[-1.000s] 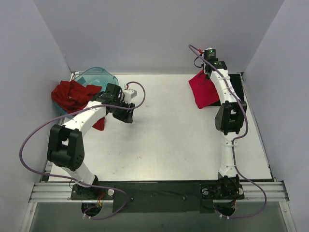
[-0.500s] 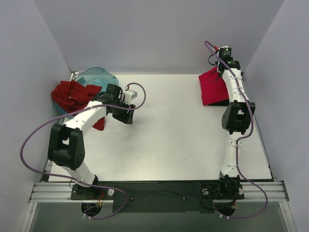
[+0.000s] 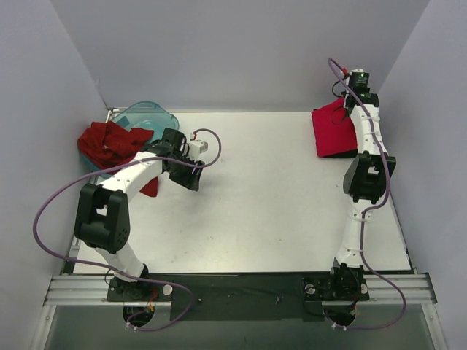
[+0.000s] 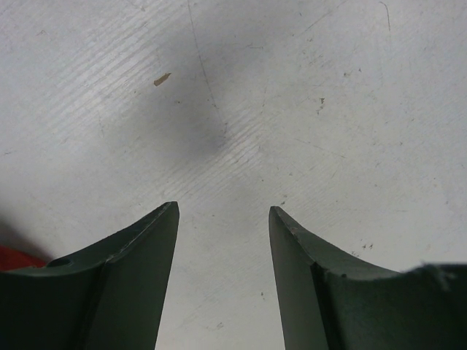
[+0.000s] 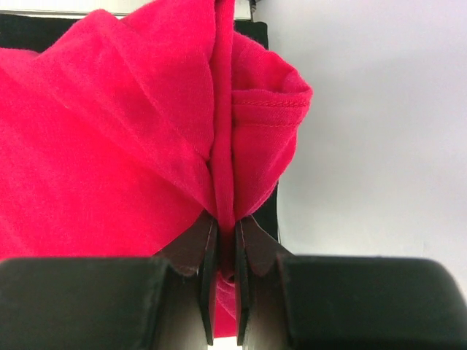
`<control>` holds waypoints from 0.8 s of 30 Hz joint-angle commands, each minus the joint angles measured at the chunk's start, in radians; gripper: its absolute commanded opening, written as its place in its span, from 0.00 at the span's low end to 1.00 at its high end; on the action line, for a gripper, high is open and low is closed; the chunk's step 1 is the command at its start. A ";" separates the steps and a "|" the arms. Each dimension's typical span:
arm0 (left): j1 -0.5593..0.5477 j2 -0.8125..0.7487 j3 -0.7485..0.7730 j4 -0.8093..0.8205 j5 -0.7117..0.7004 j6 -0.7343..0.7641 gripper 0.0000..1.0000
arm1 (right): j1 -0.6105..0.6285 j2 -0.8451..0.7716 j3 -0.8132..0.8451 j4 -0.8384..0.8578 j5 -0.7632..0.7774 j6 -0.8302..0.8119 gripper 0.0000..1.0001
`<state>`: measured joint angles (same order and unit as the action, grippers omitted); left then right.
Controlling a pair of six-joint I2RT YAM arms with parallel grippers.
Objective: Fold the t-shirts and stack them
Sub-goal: Put the neatly folded tshirt into the corner of the board with the right arm
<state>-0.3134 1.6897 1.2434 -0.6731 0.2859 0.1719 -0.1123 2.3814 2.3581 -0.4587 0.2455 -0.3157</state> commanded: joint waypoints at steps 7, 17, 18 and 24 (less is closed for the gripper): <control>-0.003 0.016 0.041 -0.043 -0.037 0.044 0.63 | -0.067 0.028 -0.040 0.227 0.012 -0.031 0.23; -0.003 0.015 0.048 -0.068 -0.054 0.060 0.63 | -0.093 -0.016 -0.036 0.299 0.240 0.000 1.00; -0.003 0.010 0.059 -0.080 -0.054 0.060 0.63 | -0.084 -0.054 -0.040 0.281 0.232 0.025 1.00; 0.007 -0.138 0.094 -0.158 -0.080 0.118 0.64 | 0.031 -0.370 -0.356 0.266 0.119 0.055 1.00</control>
<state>-0.3134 1.6970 1.2831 -0.7803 0.2268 0.2317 -0.1890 2.2974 2.1418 -0.2005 0.4213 -0.3038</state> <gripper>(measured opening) 0.632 0.999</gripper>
